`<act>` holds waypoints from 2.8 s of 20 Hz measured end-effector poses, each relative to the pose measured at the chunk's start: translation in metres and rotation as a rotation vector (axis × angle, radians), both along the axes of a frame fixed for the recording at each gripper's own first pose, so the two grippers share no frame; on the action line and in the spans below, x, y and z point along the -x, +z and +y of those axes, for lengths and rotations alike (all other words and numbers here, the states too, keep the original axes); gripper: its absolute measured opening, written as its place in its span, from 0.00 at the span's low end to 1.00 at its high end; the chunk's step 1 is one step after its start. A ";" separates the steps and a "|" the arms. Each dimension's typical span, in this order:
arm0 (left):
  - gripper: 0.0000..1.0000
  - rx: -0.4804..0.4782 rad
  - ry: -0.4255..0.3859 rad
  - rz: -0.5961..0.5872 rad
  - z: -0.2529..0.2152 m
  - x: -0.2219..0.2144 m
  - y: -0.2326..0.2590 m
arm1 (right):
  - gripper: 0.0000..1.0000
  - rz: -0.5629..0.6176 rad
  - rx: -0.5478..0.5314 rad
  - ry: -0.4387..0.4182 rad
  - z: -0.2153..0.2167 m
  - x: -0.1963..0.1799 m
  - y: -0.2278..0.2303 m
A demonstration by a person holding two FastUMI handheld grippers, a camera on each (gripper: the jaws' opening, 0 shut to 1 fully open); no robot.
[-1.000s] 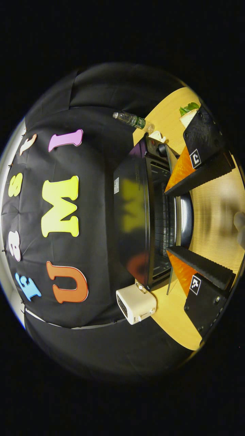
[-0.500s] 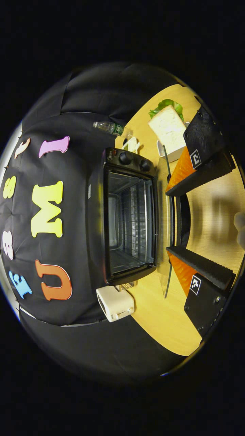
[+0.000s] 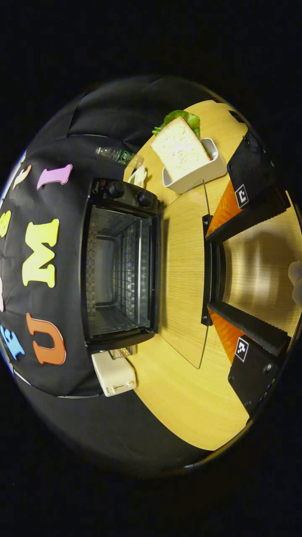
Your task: Open the electric oven with the left hand, put the food in, and close the electric oven.
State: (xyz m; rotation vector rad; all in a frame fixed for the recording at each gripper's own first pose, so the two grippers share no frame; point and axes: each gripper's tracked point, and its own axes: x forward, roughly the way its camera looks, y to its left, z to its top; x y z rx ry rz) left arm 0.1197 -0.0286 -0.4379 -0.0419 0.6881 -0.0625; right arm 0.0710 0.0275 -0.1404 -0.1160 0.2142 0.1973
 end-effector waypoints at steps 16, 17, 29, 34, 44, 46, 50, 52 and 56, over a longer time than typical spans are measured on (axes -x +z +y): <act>0.96 -0.081 0.020 -0.183 0.018 0.006 0.072 | 0.91 0.078 -0.028 0.015 -0.009 -0.023 -0.037; 0.96 -0.071 0.020 -0.204 0.017 0.009 0.088 | 0.91 0.087 -0.030 0.018 -0.009 -0.025 -0.042; 0.96 -0.017 -0.013 -0.455 0.010 0.054 0.252 | 0.92 0.330 -0.123 0.075 0.019 -0.046 -0.163; 0.96 -0.019 -0.008 -0.488 0.012 0.060 0.282 | 0.91 0.453 -0.178 0.111 0.031 -0.063 -0.210; 0.96 -0.054 0.078 -0.447 0.013 0.047 0.293 | 0.86 0.734 -0.381 0.228 0.049 -0.121 -0.266; 0.96 -0.064 0.100 -0.433 0.011 0.044 0.292 | 0.84 0.782 -0.429 0.256 0.054 -0.131 -0.269; 0.96 -0.087 0.139 -0.405 0.005 0.038 0.288 | 0.79 0.881 -0.483 0.328 0.066 -0.139 -0.275; 0.96 -0.098 0.157 -0.397 0.001 0.036 0.287 | 0.84 0.922 -0.512 0.359 0.071 -0.139 -0.276; 0.96 -0.108 0.172 -0.381 -0.007 0.038 0.288 | 0.48 0.947 -0.548 0.389 0.070 -0.139 -0.274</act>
